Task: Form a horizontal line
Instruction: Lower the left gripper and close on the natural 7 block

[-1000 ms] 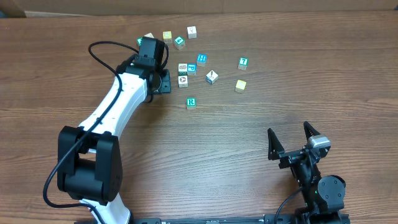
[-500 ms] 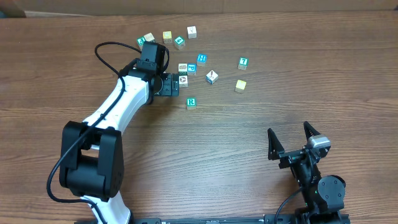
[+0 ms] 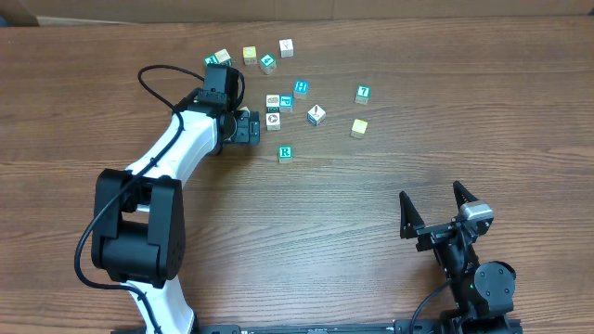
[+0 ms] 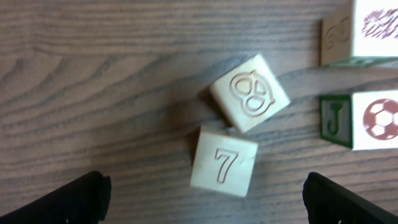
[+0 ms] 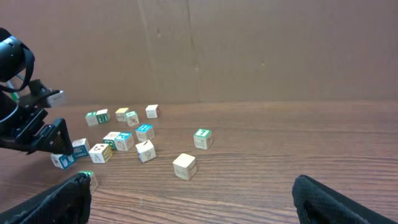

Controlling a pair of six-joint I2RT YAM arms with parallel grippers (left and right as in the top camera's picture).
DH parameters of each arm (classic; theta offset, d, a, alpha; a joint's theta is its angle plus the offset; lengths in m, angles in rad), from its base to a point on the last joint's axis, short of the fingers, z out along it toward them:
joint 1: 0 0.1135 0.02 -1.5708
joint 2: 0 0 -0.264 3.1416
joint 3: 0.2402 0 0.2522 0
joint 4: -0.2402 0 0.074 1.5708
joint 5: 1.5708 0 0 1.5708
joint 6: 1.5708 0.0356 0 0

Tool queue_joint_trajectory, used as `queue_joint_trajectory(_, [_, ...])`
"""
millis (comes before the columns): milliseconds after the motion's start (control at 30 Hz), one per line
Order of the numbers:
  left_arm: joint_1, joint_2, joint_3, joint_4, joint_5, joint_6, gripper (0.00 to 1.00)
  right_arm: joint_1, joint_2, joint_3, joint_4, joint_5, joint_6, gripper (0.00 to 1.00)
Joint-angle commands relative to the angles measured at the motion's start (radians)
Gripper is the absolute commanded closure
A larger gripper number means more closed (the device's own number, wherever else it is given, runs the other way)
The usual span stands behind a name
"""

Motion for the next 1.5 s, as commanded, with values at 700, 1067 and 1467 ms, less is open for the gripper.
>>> queue_joint_trajectory(700, [0.003, 0.010, -0.004, 0.053, 0.005, 0.047, 0.14, -0.002, -0.004, -0.010, 0.006, 0.009, -0.004, 0.00])
queue_joint_trajectory(1067, [0.003, 0.026, -0.004, 0.059, 0.009, 0.047, 0.17, -0.002, -0.004, -0.010, 0.007, 0.009, -0.004, 0.00])
queue_joint_trajectory(1467, [0.003, 0.072, 0.004, 0.081, 0.012, 0.047, 0.18, -0.002, -0.004, -0.010, 0.006, 0.009, -0.004, 0.00])
